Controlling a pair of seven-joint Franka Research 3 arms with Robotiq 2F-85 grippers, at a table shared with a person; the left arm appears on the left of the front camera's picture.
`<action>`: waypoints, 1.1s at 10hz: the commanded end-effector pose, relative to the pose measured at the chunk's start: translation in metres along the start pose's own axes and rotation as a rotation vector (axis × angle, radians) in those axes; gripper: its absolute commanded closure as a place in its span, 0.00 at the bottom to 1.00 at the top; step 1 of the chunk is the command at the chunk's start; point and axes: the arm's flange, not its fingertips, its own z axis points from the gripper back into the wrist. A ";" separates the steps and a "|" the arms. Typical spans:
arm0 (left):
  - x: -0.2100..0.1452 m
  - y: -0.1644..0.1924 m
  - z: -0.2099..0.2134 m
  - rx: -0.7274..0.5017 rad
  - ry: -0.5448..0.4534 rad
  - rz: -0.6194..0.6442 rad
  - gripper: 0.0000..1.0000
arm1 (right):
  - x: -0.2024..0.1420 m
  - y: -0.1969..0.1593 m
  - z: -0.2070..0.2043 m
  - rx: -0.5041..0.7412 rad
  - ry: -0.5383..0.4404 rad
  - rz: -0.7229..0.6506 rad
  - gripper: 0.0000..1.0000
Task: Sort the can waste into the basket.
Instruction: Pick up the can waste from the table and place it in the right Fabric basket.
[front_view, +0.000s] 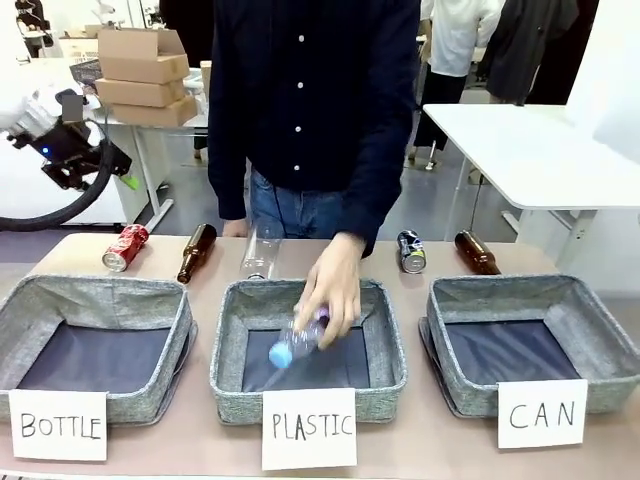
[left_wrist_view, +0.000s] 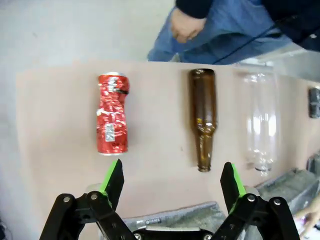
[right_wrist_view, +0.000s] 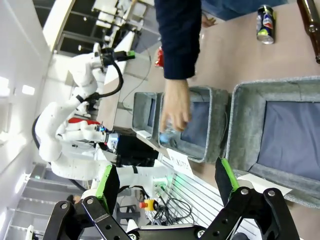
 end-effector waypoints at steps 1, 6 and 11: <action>0.051 0.019 -0.044 0.087 0.115 0.139 0.00 | 0.003 0.000 0.000 0.020 -0.009 0.026 0.00; 0.104 0.057 -0.144 0.170 0.290 0.165 0.00 | 0.003 0.000 0.000 0.020 -0.009 0.026 0.00; 0.104 0.058 -0.172 0.226 0.406 0.196 0.00 | 0.003 0.000 0.000 0.020 -0.009 0.026 0.00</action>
